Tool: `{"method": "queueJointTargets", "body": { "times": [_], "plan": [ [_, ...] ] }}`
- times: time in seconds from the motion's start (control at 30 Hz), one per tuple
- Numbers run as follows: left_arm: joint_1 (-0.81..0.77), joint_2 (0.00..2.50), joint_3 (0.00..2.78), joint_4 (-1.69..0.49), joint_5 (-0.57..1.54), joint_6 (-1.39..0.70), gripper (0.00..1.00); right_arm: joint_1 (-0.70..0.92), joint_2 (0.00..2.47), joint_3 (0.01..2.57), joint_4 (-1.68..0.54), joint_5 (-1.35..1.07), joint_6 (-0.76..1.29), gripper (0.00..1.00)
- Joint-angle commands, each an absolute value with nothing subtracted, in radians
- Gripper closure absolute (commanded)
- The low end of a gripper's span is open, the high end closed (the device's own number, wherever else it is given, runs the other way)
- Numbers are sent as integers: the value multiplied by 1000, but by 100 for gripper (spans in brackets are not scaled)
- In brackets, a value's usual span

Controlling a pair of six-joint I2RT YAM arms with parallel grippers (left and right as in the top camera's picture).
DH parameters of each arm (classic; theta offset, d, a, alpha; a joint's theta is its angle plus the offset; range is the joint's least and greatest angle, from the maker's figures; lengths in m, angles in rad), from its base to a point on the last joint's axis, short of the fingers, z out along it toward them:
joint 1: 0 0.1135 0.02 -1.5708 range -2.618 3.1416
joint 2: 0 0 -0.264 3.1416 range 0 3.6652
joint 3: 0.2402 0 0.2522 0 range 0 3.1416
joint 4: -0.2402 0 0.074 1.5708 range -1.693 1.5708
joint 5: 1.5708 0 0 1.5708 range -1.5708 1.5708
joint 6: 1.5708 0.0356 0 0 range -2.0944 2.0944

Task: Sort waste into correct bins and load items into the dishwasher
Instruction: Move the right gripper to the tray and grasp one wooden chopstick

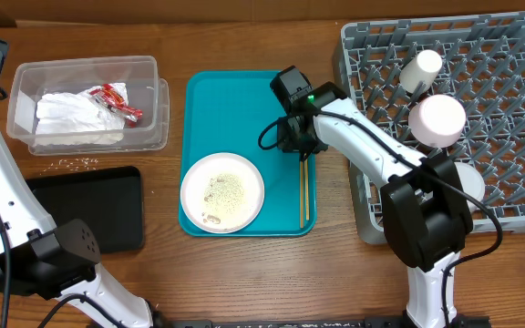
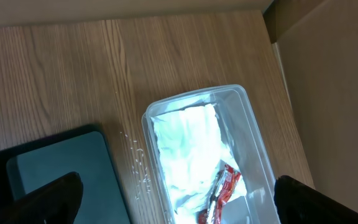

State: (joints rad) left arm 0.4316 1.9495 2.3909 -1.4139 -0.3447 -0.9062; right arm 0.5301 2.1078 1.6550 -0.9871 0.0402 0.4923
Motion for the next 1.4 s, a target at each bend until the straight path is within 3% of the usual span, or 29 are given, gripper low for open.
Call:
{"method": "queueJointTargets", "body": {
  "times": [0.0, 0.5, 0.6, 1.37],
  "plan": [
    [425, 1958, 2391, -1413, -357, -897, 0, 530, 2106, 1620, -970, 33, 498, 72],
    [425, 1958, 2391, -1413, -357, -897, 0, 530, 2119, 1571, -915, 32, 498, 75],
    [425, 1958, 2391, -1413, -358, -897, 0, 532, 2135, 1571, -917, 32, 498, 80],
    [425, 1958, 2391, -1413, -357, -897, 0, 552, 2159, 1559, -889, 76, 445, 72]
  ]
}}
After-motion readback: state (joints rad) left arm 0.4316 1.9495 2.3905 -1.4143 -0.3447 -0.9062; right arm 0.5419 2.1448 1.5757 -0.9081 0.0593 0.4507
